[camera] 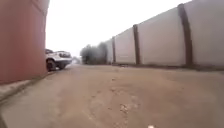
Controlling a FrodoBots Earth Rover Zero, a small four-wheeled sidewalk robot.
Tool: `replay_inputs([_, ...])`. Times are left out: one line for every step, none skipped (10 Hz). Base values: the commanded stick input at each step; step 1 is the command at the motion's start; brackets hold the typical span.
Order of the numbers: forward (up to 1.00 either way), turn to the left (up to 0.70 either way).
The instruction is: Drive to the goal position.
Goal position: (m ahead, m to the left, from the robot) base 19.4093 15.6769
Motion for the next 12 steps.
replay_inputs([0.50, 0.00])
replay_inputs([0.50, 0.00])
replay_inputs([0.50, 0.00])
replay_inputs([0.50, 0.13])
replay_inputs([0.50, 0.41])
replay_inputs([0.50, 0.50])
replay_inputs([0.50, 0.50])
replay_inputs([0.50, 0.26])
replay_inputs([0.50, 0.00])
replay_inputs([0.50, 0.00])
replay_inputs([0.50, 0.00])
replay_inputs([0.50, 0.00])
